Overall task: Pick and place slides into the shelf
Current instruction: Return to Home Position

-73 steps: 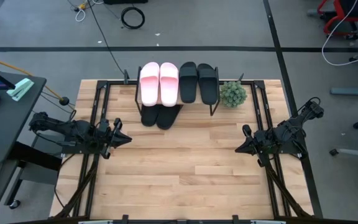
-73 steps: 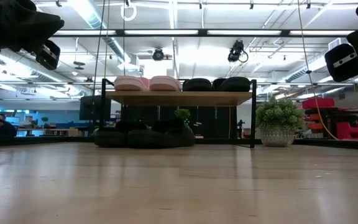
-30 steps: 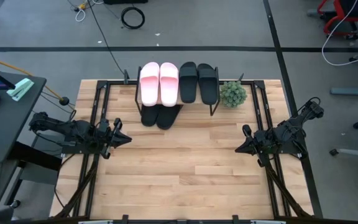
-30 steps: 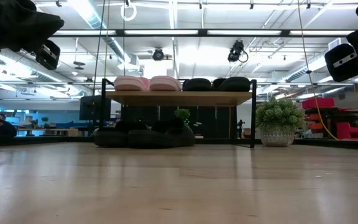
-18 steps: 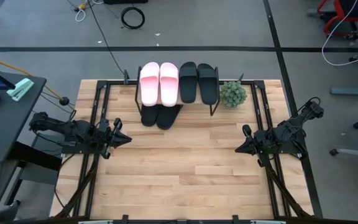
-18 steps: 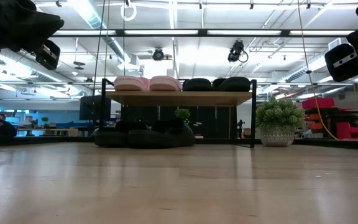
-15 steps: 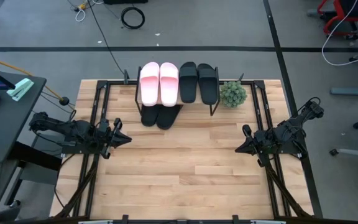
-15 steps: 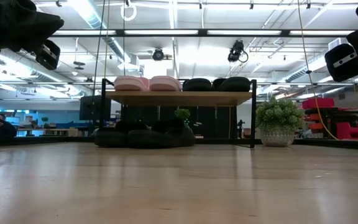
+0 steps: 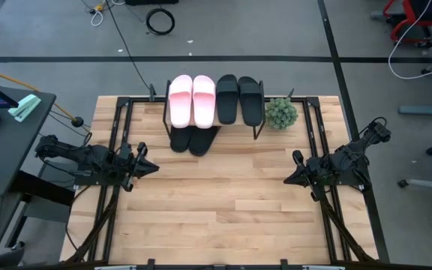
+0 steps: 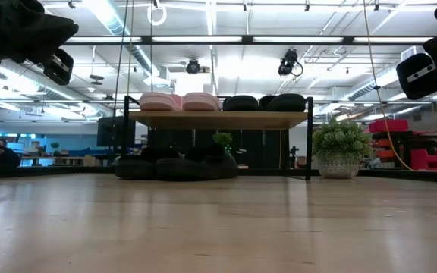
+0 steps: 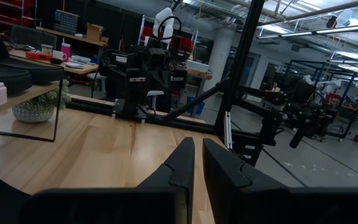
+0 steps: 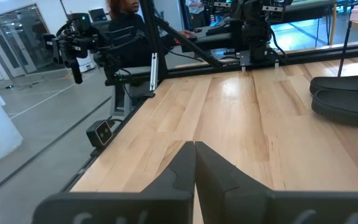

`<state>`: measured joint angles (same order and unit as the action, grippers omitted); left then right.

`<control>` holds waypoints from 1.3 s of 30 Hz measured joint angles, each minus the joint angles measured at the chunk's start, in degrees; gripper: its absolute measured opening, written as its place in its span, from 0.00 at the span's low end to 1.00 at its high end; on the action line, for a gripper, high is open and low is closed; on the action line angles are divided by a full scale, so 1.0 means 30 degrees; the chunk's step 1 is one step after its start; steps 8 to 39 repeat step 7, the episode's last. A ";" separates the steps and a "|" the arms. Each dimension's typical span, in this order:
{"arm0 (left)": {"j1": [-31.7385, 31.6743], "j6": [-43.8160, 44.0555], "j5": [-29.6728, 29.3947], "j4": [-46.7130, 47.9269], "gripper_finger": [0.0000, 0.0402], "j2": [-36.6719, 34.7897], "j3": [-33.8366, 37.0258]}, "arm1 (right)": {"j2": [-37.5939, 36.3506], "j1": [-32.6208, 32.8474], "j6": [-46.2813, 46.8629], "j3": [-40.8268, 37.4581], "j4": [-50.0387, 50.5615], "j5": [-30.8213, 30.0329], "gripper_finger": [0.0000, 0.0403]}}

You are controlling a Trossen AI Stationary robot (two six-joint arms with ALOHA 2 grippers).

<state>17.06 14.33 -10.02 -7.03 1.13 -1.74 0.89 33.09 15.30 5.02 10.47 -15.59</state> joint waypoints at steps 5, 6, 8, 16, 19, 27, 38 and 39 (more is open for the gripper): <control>-0.0001 0.0007 -0.0003 0.0000 0.09 -0.0003 0.0000 | 0.0000 0.0003 0.0004 0.0000 -0.0003 0.0000 0.03; -0.0007 -0.0005 -0.0006 0.0000 0.08 0.0000 0.0000 | 0.0000 0.0002 0.0005 0.0000 -0.0001 0.0000 0.03; -0.0001 -0.0007 -0.0001 0.0000 0.08 -0.0004 0.0000 | 0.0000 -0.0002 0.0000 0.0000 0.0000 0.0000 0.03; -0.0001 -0.0007 -0.0001 0.0000 0.08 -0.0004 0.0000 | 0.0000 -0.0002 0.0000 0.0000 0.0000 0.0000 0.03; -0.0001 -0.0007 -0.0001 0.0000 0.08 -0.0004 0.0000 | 0.0000 -0.0002 0.0000 0.0000 0.0000 0.0000 0.03; -0.0001 -0.0007 -0.0001 0.0000 0.08 -0.0004 0.0000 | 0.0000 -0.0002 0.0000 0.0000 0.0000 0.0000 0.03; -0.0001 -0.0007 -0.0001 0.0000 0.08 -0.0004 0.0000 | 0.0000 -0.0002 0.0000 0.0000 0.0000 0.0000 0.03; -0.0001 -0.0007 -0.0001 0.0000 0.08 -0.0004 0.0000 | 0.0000 -0.0002 0.0000 0.0000 0.0000 0.0000 0.03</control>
